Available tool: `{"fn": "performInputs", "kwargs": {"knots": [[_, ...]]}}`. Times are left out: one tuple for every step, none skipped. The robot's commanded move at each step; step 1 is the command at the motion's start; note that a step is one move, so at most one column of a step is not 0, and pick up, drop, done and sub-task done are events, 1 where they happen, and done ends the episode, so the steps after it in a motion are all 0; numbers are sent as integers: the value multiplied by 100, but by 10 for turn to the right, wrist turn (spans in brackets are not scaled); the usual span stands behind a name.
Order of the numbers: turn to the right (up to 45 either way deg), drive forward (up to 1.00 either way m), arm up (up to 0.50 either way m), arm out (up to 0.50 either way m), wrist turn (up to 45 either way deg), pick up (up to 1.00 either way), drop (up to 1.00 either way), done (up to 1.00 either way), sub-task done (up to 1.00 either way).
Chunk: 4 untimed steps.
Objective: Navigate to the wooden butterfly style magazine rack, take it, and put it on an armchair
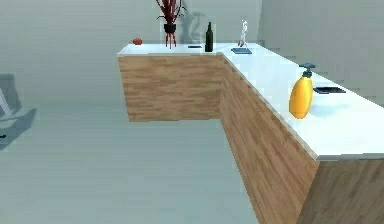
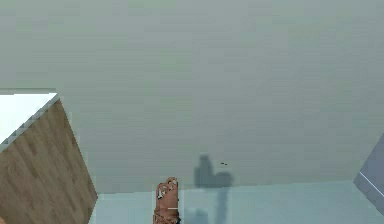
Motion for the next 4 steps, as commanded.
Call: {"fn": "performInputs", "kwargs": {"knots": [[0,0,10,0,0,0,0,0,0],[0,0,50,0,0,0,0,0,0],[0,0,30,0,0,0,0,0,0],[0,0,0,0,-450,0,0,0,0]]}}
